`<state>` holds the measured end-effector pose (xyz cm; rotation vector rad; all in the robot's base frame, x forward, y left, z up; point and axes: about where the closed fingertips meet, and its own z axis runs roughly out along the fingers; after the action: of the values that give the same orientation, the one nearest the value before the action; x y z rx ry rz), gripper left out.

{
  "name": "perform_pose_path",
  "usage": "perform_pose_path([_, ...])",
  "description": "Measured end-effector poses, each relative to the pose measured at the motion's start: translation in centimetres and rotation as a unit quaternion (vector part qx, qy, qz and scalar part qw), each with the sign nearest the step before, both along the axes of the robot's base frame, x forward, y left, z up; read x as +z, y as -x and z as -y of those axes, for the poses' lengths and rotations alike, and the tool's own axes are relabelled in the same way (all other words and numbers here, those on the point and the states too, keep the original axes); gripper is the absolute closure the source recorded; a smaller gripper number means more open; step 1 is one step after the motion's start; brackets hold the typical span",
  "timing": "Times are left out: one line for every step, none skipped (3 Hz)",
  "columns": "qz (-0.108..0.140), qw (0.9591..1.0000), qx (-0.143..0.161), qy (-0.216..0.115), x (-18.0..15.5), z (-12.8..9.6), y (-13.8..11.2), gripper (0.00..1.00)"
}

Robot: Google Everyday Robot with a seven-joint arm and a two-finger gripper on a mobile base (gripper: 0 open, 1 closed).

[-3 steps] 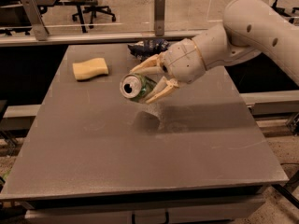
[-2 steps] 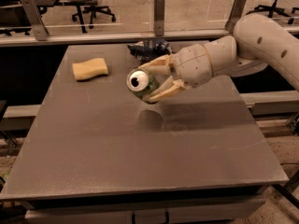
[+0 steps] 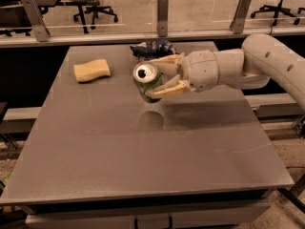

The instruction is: Place green can upright

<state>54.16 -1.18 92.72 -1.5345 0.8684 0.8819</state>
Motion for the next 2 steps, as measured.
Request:
perform_pose_path([-0.015,0.9984,0.007,-0.053,0.62,-0.58,-0.55,1.00])
perform_pose_path([-0.015,0.9985,0.007,-0.053,0.63,-0.64,-0.54,1.00])
